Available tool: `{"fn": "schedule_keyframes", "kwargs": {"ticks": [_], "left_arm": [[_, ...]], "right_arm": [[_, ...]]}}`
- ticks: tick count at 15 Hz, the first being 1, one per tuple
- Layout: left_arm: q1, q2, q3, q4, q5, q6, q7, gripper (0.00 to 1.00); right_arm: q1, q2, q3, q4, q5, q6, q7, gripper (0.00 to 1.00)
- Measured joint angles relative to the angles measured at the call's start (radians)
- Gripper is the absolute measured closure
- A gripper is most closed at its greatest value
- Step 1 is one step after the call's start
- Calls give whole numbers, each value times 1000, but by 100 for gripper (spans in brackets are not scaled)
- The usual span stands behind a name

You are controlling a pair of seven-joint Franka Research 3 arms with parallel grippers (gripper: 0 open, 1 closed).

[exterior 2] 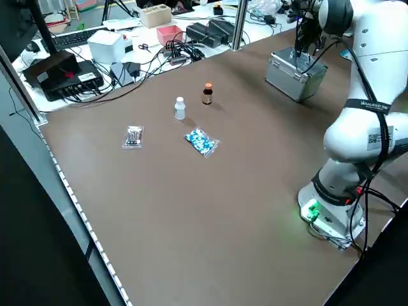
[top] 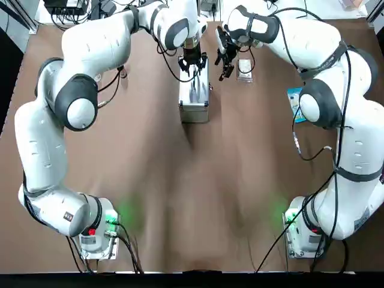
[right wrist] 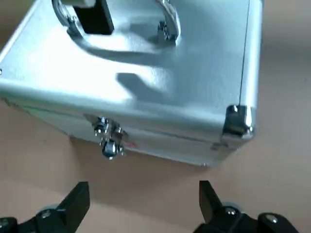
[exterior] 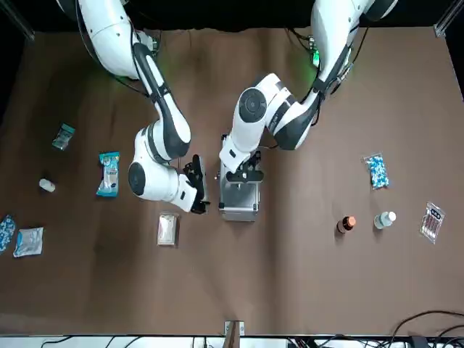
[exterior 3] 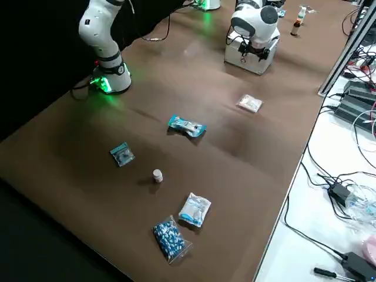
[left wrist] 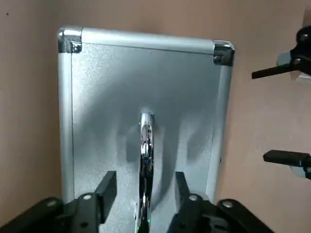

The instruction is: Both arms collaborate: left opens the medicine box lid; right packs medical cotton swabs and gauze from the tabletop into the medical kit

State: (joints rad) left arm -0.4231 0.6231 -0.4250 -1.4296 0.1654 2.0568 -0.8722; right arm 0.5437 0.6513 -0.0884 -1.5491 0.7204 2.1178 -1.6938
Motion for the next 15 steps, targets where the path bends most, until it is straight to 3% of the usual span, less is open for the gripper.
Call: {"fn": "schedule_keyframes", "kwargs": {"ticks": [5,11,13,15], "left_arm": [[0,0,0,1,2,-12,0,48],[0,0,0,7,3,-43,0,61],[0,0,0,10,3,-57,0,63],[0,-1,0,16,3,-77,0,74]], "right_arm": [[10,29,1,-11,124,-1,-49,0],[10,50,0,-51,207,-1,-118,3],[10,50,0,-52,209,-5,-118,18],[9,50,-1,-57,212,-8,-118,24]]}}
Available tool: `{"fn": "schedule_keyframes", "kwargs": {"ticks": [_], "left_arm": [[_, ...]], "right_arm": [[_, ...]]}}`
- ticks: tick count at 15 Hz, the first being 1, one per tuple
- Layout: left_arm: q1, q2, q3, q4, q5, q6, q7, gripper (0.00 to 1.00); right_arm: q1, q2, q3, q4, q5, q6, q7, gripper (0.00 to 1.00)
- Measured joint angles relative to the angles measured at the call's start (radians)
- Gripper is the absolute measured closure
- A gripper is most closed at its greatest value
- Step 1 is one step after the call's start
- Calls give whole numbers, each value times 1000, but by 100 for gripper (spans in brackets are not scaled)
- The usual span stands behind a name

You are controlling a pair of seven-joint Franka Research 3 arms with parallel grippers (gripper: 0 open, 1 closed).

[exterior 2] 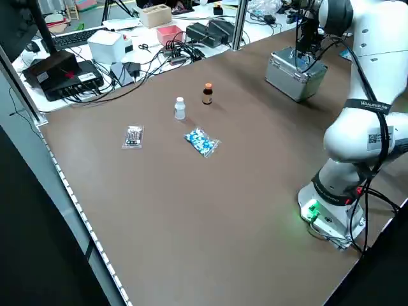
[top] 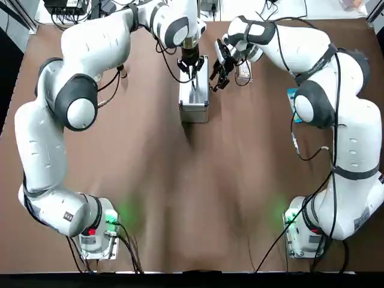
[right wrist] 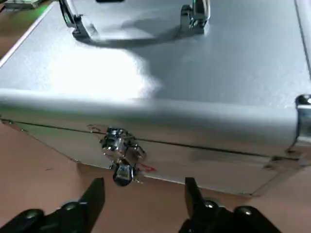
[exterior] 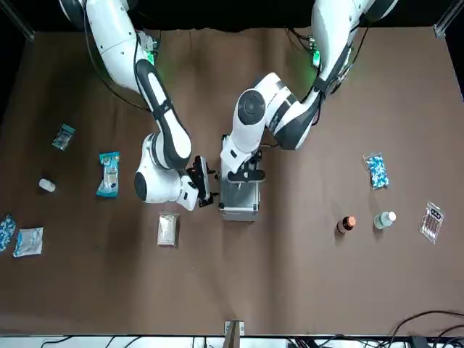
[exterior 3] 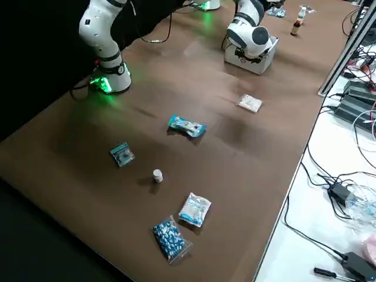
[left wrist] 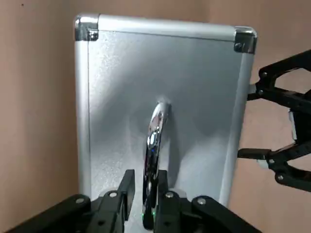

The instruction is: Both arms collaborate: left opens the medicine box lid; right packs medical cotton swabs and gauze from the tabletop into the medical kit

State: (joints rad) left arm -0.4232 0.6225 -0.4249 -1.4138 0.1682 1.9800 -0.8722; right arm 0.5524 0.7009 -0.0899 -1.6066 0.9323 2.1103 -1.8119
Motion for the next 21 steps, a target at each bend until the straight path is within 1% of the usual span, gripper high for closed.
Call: {"fn": "schedule_keyframes", "kwargs": {"ticks": [1,2,4,6,7,14,16,17,19,20,21], "left_arm": [[0,-1,0,2,0,-9,0,74],[0,-1,0,3,0,-16,0,77],[0,-1,-1,4,0,-19,0,81],[-1,-1,-3,7,0,-18,3,85],[-5,-1,-4,11,0,-18,4,86],[-3,-2,-4,35,0,-58,4,87],[-1,-6,-4,39,0,-71,4,87],[0,-8,-4,42,0,-79,4,87],[4,-18,-3,44,0,-98,4,87],[8,-24,-3,44,0,-106,3,87],[12,-28,-4,44,-1,-114,3,87]], "right_arm": [[-1,0,0,-4,2,-5,0,26],[-1,0,0,-7,6,-17,-1,26],[-1,0,0,-8,8,-46,-2,37],[-2,-1,-1,-8,28,-62,-2,39],[-2,-1,-1,-8,58,-76,-9,40],[-4,-2,-7,-14,105,-90,-27,41],[-4,-2,-7,-15,114,-88,-27,44],[-4,-1,-7,-16,122,-86,-27,50],[-6,-2,-7,-17,132,-88,-28,53],[-6,-1,-7,-17,137,-87,-28,58],[-6,-1,-7,-17,139,-87,-28,58]]}}
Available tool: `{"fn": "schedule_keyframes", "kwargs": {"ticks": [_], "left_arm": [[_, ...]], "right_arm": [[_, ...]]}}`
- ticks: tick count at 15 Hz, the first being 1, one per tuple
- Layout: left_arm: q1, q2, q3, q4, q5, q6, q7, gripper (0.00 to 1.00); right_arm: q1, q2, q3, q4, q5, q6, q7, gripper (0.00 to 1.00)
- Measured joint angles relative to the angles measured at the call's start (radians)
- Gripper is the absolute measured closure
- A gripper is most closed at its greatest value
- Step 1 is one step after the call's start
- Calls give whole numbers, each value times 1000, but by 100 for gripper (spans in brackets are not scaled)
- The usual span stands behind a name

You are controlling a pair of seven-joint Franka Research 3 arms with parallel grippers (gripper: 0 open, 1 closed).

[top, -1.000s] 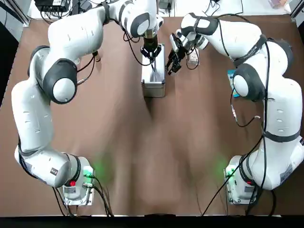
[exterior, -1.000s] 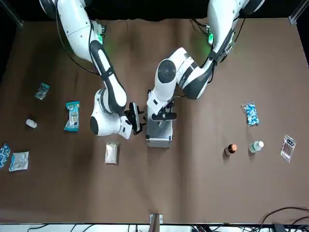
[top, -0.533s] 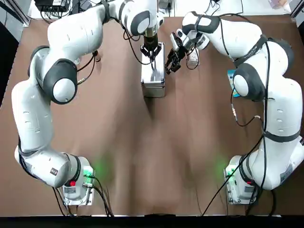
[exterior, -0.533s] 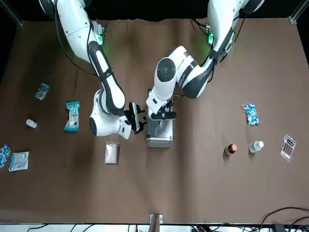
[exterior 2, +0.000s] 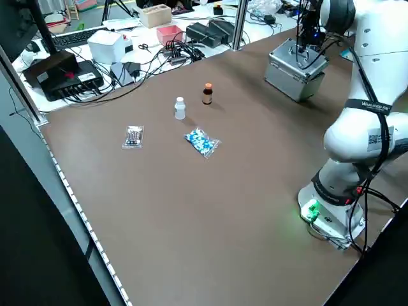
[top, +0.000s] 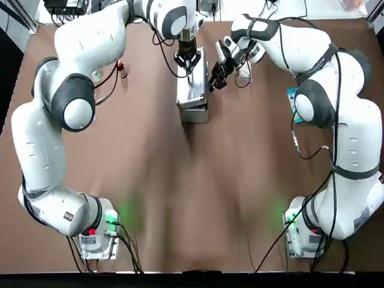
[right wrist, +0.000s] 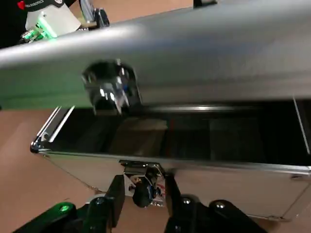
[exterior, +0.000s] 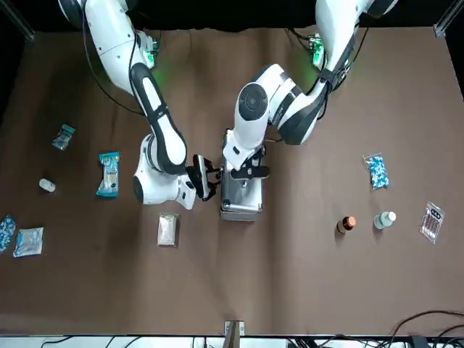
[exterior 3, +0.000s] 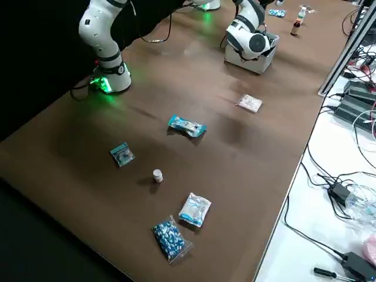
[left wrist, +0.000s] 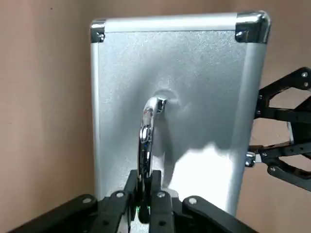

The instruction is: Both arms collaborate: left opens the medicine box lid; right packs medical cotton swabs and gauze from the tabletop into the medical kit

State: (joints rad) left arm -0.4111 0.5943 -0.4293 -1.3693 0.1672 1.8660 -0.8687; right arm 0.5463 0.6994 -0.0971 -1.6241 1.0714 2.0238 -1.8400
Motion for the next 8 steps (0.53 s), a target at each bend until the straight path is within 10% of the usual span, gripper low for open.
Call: {"fn": "schedule_keyframes", "kwargs": {"ticks": [8], "left_arm": [[37,-26,-11,-2,-4,-47,2,87]], "right_arm": [[-2,-1,0,0,8,3,-2,67]]}}
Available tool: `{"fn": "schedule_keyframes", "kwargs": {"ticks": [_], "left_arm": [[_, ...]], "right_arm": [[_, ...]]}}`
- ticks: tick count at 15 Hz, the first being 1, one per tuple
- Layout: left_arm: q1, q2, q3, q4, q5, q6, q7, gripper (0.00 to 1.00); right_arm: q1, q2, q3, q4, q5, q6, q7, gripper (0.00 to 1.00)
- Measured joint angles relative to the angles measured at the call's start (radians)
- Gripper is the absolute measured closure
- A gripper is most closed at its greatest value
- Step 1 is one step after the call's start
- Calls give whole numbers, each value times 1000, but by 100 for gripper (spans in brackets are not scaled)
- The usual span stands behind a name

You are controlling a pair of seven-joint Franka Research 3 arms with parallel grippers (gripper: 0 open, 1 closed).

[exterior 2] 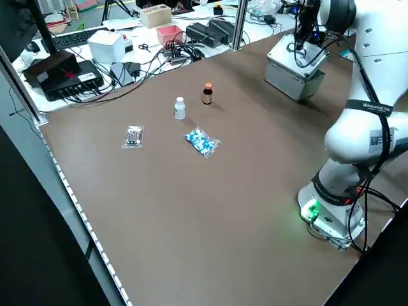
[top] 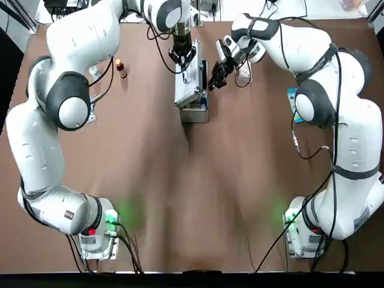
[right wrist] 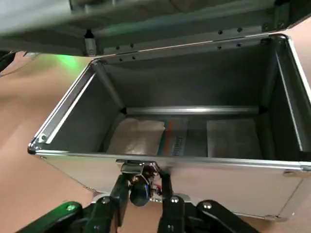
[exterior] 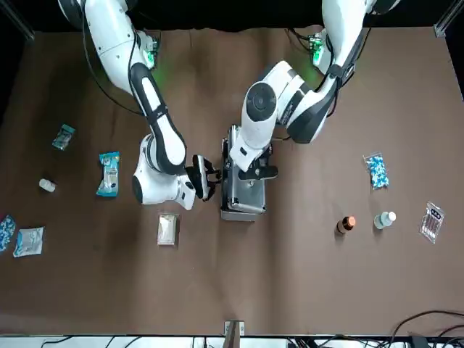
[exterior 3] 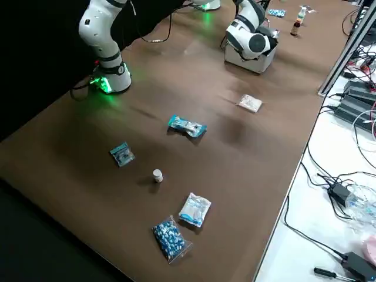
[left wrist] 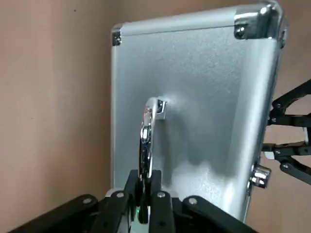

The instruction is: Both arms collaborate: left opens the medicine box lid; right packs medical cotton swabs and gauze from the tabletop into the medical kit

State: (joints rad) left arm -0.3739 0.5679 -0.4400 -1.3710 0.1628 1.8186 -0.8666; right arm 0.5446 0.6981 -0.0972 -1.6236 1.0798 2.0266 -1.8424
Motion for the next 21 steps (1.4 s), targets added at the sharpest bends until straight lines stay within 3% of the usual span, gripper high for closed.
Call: {"fn": "schedule_keyframes", "kwargs": {"ticks": [16,21], "left_arm": [[72,-29,-12,-17,-15,-75,62,87],[109,-30,0,-8,-3,-38,92,81]], "right_arm": [[-1,0,-1,0,0,2,-12,67],[-1,-1,1,1,3,-2,-16,67]]}}
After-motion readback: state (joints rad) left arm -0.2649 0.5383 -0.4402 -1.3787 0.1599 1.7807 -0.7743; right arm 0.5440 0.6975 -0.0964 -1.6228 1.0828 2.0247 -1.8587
